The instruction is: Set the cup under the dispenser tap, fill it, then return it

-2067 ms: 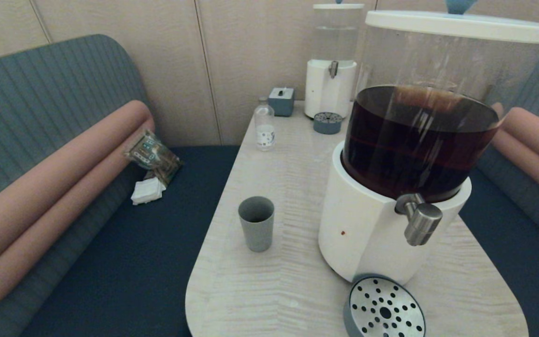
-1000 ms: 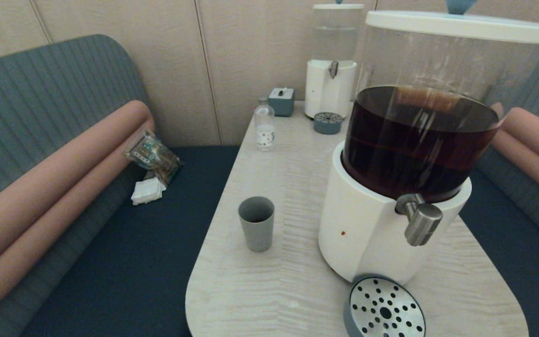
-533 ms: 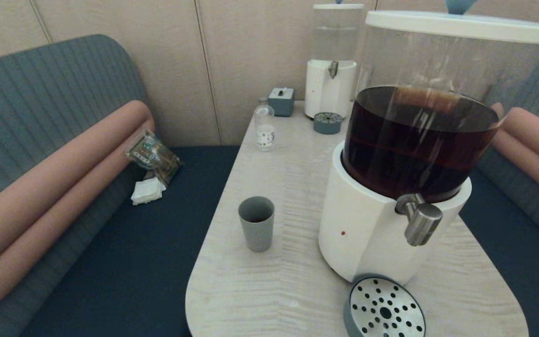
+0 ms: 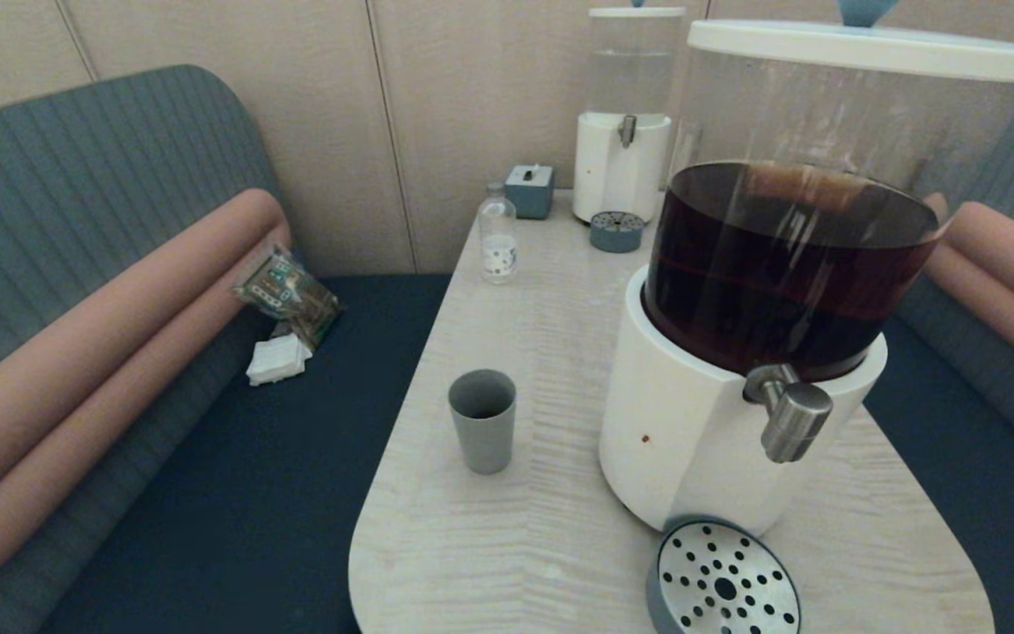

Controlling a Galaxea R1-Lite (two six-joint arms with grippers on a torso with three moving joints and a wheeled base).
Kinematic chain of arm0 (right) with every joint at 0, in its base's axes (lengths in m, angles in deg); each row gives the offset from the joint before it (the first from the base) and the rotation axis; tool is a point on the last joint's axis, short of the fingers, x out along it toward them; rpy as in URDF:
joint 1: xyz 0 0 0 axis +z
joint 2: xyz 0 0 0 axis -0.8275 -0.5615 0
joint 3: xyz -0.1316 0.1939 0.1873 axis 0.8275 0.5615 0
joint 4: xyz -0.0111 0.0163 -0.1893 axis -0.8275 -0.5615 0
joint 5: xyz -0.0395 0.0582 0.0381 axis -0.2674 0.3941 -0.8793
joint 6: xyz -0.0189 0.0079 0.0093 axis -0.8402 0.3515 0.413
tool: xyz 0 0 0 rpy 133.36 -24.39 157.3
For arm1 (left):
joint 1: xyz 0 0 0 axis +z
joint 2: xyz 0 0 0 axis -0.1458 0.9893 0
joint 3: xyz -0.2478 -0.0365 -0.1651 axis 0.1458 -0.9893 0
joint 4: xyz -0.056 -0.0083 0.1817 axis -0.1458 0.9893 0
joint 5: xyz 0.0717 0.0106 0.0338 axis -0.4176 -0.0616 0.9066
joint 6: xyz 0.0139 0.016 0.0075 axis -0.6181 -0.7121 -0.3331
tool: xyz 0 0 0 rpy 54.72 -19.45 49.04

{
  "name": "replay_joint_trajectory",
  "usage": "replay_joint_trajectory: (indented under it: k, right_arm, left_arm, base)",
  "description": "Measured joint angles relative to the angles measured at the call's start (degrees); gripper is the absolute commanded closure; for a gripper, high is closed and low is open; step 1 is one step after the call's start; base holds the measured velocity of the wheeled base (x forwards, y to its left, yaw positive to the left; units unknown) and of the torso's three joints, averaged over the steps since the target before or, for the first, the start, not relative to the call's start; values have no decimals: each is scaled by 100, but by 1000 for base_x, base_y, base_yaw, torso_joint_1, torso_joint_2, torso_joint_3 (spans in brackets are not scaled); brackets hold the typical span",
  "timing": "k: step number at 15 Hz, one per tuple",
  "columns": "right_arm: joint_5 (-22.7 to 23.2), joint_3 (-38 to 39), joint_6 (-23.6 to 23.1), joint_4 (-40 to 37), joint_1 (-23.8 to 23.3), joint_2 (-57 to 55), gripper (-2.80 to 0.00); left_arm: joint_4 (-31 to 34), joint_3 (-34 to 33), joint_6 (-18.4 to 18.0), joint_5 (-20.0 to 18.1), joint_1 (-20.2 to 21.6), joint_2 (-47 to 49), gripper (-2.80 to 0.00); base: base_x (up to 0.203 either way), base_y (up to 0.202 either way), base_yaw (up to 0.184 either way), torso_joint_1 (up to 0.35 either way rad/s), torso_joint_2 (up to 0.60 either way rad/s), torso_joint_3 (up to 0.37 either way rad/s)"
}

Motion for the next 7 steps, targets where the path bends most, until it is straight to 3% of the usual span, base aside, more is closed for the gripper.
replay_joint_trajectory:
  k: [7]
  right_arm:
    - [-54, -6, 174, -1, 0, 0, 0]
  left_arm:
    - [-5, 0, -2, 2, 0, 0, 0]
  base:
    - [0, 0, 0, 0, 0, 0]
